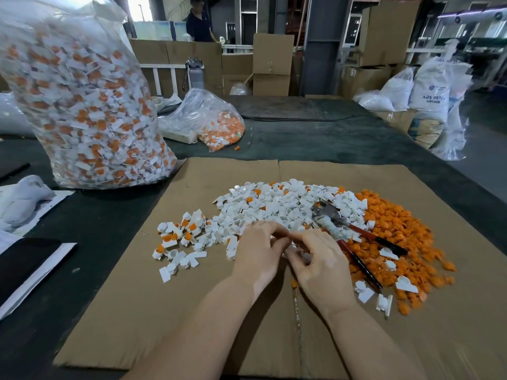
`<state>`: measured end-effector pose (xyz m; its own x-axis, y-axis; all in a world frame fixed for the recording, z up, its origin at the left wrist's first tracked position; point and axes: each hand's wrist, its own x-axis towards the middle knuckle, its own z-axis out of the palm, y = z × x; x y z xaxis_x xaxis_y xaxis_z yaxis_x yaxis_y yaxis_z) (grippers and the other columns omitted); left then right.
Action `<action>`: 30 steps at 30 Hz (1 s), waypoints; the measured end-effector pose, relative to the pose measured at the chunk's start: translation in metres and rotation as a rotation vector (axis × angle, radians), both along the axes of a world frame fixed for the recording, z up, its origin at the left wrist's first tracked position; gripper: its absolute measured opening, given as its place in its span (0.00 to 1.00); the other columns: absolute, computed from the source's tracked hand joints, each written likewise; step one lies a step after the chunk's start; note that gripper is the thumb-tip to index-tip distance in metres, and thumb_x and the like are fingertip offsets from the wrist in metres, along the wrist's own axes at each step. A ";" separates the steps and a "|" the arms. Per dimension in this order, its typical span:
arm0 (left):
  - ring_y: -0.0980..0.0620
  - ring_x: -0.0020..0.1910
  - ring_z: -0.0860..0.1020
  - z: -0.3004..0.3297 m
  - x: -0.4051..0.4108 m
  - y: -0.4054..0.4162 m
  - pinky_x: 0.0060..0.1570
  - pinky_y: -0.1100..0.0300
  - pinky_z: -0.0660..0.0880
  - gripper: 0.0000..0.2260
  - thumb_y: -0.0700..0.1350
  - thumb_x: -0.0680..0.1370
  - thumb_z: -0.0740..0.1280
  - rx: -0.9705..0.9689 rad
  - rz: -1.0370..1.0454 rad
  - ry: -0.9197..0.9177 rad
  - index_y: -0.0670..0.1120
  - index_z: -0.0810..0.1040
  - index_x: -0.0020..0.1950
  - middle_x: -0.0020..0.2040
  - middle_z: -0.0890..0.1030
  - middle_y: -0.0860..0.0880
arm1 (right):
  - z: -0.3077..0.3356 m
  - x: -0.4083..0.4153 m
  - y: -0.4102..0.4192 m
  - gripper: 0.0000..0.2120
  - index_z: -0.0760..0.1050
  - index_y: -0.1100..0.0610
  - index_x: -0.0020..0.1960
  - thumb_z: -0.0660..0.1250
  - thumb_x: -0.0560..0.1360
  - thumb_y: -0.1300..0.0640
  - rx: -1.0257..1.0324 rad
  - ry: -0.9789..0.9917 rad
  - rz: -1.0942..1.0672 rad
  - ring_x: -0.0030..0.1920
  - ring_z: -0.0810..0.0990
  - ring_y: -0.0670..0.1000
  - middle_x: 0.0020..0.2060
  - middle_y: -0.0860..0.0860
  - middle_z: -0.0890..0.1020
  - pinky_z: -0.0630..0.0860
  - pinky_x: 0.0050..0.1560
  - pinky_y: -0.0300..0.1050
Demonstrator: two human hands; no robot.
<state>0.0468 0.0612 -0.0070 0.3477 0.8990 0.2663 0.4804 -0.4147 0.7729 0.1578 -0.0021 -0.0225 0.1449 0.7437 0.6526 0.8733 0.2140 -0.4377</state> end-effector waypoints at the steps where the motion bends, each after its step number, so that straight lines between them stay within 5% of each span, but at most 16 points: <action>1: 0.58 0.44 0.75 0.002 0.001 -0.003 0.42 0.74 0.66 0.04 0.42 0.76 0.68 -0.085 -0.001 -0.077 0.51 0.80 0.44 0.42 0.79 0.55 | 0.000 0.000 -0.001 0.12 0.81 0.60 0.49 0.74 0.67 0.67 0.005 0.012 -0.001 0.47 0.80 0.50 0.43 0.51 0.82 0.76 0.50 0.44; 5: 0.58 0.43 0.78 0.006 0.001 -0.010 0.43 0.72 0.71 0.04 0.41 0.76 0.68 -0.249 -0.044 -0.198 0.49 0.81 0.46 0.41 0.81 0.54 | 0.002 -0.001 -0.001 0.11 0.81 0.61 0.50 0.72 0.69 0.69 0.024 0.042 -0.021 0.46 0.79 0.50 0.43 0.52 0.82 0.71 0.50 0.35; 9: 0.62 0.41 0.77 0.009 -0.010 -0.004 0.40 0.75 0.69 0.06 0.42 0.76 0.67 -0.211 0.023 -0.166 0.52 0.81 0.45 0.39 0.79 0.60 | 0.002 0.000 -0.001 0.11 0.82 0.63 0.49 0.70 0.69 0.72 0.037 0.054 -0.052 0.45 0.80 0.54 0.42 0.54 0.82 0.77 0.48 0.43; 13: 0.64 0.38 0.76 0.005 -0.027 0.006 0.38 0.74 0.68 0.06 0.41 0.77 0.67 -0.172 0.238 -0.086 0.53 0.80 0.45 0.41 0.81 0.56 | 0.001 -0.001 0.001 0.09 0.81 0.64 0.50 0.69 0.71 0.71 0.045 0.064 -0.087 0.45 0.80 0.55 0.42 0.55 0.82 0.77 0.48 0.47; 15: 0.58 0.43 0.77 0.001 -0.031 0.008 0.49 0.64 0.73 0.06 0.41 0.76 0.68 -0.141 0.282 -0.010 0.52 0.81 0.46 0.44 0.82 0.53 | 0.001 -0.002 0.001 0.06 0.80 0.64 0.47 0.70 0.71 0.70 0.047 0.075 -0.103 0.43 0.80 0.54 0.40 0.55 0.82 0.75 0.46 0.43; 18: 0.50 0.52 0.75 -0.002 -0.030 0.008 0.60 0.50 0.69 0.04 0.47 0.75 0.69 -0.042 0.302 0.154 0.53 0.82 0.47 0.48 0.80 0.54 | 0.001 -0.002 0.002 0.05 0.79 0.63 0.45 0.70 0.71 0.70 0.030 0.086 -0.116 0.42 0.80 0.54 0.39 0.53 0.81 0.72 0.45 0.41; 22: 0.52 0.56 0.72 -0.004 -0.023 0.008 0.56 0.52 0.61 0.08 0.55 0.76 0.66 0.049 0.315 0.290 0.57 0.81 0.51 0.51 0.78 0.56 | 0.000 -0.003 0.002 0.04 0.78 0.62 0.44 0.69 0.72 0.69 0.021 0.078 -0.124 0.43 0.78 0.53 0.39 0.53 0.80 0.71 0.45 0.40; 30: 0.51 0.55 0.73 0.000 -0.035 0.019 0.56 0.51 0.61 0.04 0.48 0.76 0.68 0.017 0.483 0.178 0.56 0.82 0.47 0.51 0.79 0.55 | 0.000 -0.003 0.002 0.04 0.77 0.62 0.45 0.67 0.73 0.69 0.021 0.116 -0.103 0.42 0.78 0.53 0.39 0.52 0.80 0.77 0.43 0.48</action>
<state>0.0119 0.0801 -0.0072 -0.0652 0.9643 0.2568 0.7440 -0.1245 0.6564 0.1550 -0.0004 -0.0225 0.2948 0.7074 0.6424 0.8351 0.1360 -0.5331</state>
